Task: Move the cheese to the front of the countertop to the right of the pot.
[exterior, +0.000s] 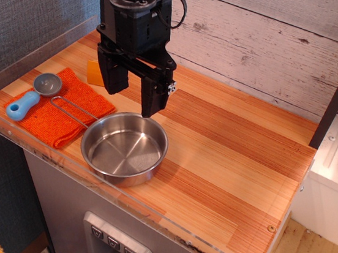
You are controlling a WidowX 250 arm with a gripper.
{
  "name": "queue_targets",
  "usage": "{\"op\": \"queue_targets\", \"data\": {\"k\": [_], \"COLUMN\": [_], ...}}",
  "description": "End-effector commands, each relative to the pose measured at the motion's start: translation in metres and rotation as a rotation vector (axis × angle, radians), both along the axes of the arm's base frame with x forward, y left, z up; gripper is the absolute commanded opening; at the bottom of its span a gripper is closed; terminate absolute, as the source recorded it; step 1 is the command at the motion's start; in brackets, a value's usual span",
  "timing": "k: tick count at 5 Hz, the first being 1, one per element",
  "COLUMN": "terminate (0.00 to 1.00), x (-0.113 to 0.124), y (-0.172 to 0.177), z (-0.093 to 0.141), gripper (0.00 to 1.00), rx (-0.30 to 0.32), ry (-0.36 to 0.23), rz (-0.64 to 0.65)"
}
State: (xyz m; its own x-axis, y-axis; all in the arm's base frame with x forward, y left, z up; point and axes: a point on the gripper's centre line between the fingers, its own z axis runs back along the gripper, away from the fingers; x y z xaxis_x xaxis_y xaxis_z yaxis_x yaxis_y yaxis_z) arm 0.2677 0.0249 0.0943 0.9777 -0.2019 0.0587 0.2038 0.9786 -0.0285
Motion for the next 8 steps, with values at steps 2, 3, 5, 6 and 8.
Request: {"op": "queue_targets", "data": {"k": [2,3,5,6,8], "terminate": [0.00,0.00,0.00,0.00,0.00], "x": [0.022,0.048,0.084,0.085,0.073], "y": [0.023,0.047,0.108,0.123,0.141], "z": [0.018,0.034,0.031,0.009,-0.017], "gripper": [1.00,1.00,1.00,1.00,1.00], "rx": [-0.047,-0.084,0.000,0.044,0.111], "ry": [-0.077,-0.078,-0.077,-0.029,-0.067], "rz": [0.034,0.137,0.239,0.294,0.508]}}
